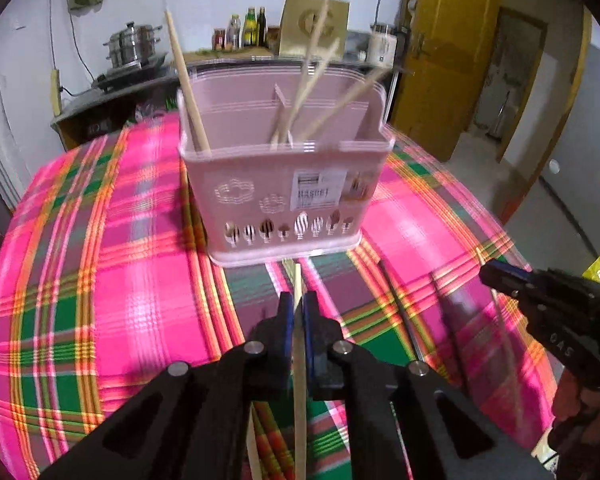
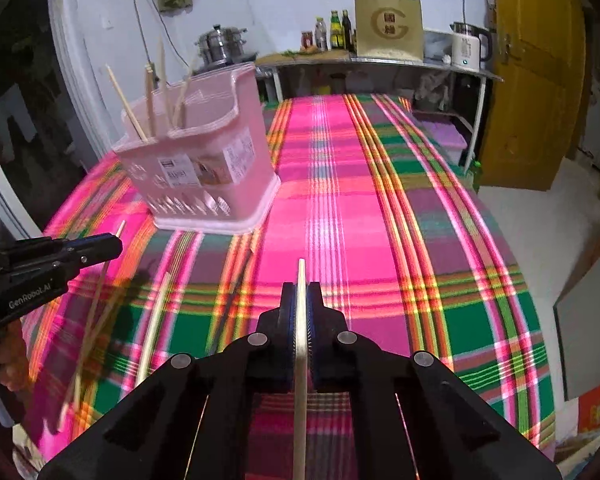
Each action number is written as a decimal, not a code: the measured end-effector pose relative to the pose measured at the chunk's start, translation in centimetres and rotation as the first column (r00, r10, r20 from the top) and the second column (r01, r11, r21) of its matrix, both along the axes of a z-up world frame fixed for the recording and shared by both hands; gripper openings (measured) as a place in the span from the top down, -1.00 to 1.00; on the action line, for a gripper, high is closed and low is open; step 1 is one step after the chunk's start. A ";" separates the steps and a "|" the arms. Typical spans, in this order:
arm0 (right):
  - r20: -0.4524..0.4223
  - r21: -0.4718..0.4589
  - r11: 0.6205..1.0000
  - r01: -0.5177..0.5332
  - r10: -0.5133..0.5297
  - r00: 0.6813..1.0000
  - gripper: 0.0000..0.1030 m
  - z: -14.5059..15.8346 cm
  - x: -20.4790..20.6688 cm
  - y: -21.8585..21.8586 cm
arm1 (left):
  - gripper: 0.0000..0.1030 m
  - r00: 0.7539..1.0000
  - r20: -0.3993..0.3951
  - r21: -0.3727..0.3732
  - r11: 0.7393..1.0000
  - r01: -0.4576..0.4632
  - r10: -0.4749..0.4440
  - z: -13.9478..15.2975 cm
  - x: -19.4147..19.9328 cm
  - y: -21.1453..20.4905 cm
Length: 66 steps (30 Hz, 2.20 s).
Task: Organize utensils
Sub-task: 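Lift both held chopsticks upright and carry them over the pink basket, then lower the chopsticks into the basket compartments and open both tools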
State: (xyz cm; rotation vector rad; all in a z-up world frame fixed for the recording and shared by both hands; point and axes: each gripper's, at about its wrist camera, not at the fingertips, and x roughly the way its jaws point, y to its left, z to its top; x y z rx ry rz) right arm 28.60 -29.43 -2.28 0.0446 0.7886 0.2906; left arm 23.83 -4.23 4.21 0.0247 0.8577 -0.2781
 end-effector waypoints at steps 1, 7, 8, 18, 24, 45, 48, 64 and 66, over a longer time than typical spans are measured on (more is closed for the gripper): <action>0.011 0.008 1.000 -0.002 0.002 1.000 0.90 0.5 -0.2 0.0 | 0.89 1.000 0.015 -0.007 1.000 -0.001 0.001 0.7 -0.3 0.2; 0.093 0.037 0.999 -0.016 0.013 0.996 0.90 4.1 -1.3 -0.2 | 0.89 0.995 0.101 -0.047 0.999 0.003 0.002 4.8 -2.1 1.2; 0.104 0.039 0.999 -0.018 0.014 0.995 0.90 4.4 -1.5 -0.2 | 0.89 0.994 0.114 -0.051 0.999 0.004 0.001 5.4 -2.3 1.3; 0.198 0.048 0.998 -0.044 0.034 0.980 0.90 7.8 -3.5 0.0 | 0.89 0.980 0.198 -0.072 0.997 0.024 -0.009 9.0 -4.3 2.0; 0.231 0.046 0.997 -0.065 0.052 0.971 0.90 9.0 -4.4 0.4 | 0.89 0.978 0.209 -0.074 0.997 0.030 -0.014 9.5 -4.6 2.1; 0.348 0.051 0.979 -0.196 0.167 0.923 0.90 14.5 -3.3 4.3 | 0.89 0.970 0.241 -0.054 0.998 0.030 -0.016 13.7 -2.7 3.7; 0.367 0.061 0.976 -0.211 0.174 0.914 0.90 15.7 -2.5 5.2 | 0.90 0.967 0.256 -0.059 0.998 0.030 -0.014 15.0 -2.0 4.1; 0.420 0.131 0.966 -0.223 0.150 0.895 0.90 19.4 4.0 8.1 | 0.89 0.947 0.319 -0.069 0.998 0.002 0.020 19.2 3.9 5.2; 0.419 0.136 0.965 -0.224 0.149 0.896 0.90 19.3 4.8 8.5 | 0.89 0.950 0.311 -0.069 0.998 -0.004 0.025 18.7 4.5 5.3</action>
